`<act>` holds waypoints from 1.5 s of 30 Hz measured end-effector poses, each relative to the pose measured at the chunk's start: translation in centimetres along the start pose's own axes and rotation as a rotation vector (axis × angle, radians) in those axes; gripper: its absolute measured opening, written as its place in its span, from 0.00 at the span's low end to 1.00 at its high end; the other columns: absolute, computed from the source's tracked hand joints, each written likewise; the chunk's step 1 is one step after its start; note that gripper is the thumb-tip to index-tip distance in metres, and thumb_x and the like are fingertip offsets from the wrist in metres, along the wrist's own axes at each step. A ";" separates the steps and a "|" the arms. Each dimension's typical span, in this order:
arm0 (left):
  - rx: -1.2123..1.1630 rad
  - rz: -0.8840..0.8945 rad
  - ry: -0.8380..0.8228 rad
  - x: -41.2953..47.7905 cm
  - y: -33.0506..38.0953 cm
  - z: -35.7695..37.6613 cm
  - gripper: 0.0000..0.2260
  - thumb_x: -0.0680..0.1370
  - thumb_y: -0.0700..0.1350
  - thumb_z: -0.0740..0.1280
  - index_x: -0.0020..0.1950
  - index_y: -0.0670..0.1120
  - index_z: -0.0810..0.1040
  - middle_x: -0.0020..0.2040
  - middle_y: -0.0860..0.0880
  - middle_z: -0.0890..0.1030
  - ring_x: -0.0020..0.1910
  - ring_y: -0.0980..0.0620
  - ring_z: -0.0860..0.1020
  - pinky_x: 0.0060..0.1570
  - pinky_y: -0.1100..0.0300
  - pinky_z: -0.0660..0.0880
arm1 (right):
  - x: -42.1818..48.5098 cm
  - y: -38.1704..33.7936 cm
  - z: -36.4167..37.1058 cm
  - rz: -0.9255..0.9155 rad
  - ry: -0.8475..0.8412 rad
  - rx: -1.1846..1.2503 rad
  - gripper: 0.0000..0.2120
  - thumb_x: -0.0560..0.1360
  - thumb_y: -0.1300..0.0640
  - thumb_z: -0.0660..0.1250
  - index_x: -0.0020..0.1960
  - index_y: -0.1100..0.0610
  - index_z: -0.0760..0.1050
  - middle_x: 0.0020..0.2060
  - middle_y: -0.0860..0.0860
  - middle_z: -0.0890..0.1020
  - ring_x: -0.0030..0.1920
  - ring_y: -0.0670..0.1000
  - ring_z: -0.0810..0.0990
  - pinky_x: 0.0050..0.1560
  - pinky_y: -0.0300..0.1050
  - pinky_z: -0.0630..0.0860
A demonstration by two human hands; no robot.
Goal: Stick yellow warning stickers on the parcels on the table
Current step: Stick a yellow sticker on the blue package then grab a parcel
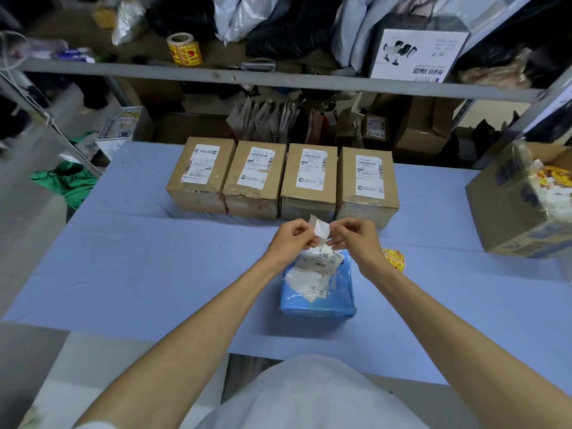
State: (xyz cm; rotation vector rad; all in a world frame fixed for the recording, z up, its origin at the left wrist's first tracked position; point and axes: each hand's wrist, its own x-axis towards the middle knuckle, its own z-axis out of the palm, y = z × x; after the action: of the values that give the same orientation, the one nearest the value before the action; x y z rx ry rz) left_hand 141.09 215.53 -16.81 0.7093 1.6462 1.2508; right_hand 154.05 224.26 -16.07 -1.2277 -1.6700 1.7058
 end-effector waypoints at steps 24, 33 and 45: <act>0.038 -0.133 -0.119 -0.1 0.0 -0.1 0.11 0.79 0.51 0.65 0.41 0.45 0.72 0.38 0.49 0.80 0.37 0.55 0.79 0.38 0.64 0.77 | -0.5 -0.2 0.1 0.011 -0.085 -0.029 0.10 0.75 0.68 0.62 0.41 0.61 0.81 0.33 0.56 0.83 0.33 0.52 0.83 0.35 0.39 0.80; 0.002 -0.186 -0.039 -0.3 -0.3 -1.2 0.12 0.82 0.34 0.49 0.63 0.42 0.65 0.55 0.36 0.78 0.48 0.44 0.80 0.45 0.58 0.79 | 0.2 0.3 -1.0 0.124 0.186 0.044 0.09 0.76 0.66 0.64 0.38 0.61 0.79 0.32 0.57 0.82 0.31 0.51 0.82 0.31 0.37 0.79; 0.356 -0.078 0.106 0.0 0.3 -0.6 0.14 0.79 0.48 0.56 0.35 0.49 0.72 0.28 0.50 0.70 0.28 0.51 0.67 0.35 0.57 0.64 | 0.0 0.3 0.6 0.128 0.171 0.016 0.08 0.75 0.67 0.63 0.40 0.62 0.79 0.32 0.58 0.82 0.33 0.52 0.82 0.33 0.39 0.78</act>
State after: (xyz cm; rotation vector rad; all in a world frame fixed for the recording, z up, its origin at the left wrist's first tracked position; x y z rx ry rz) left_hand 140.52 215.41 -16.45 0.7942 1.9921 0.9626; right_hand 153.64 223.95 -16.43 -1.4571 -1.5029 1.6322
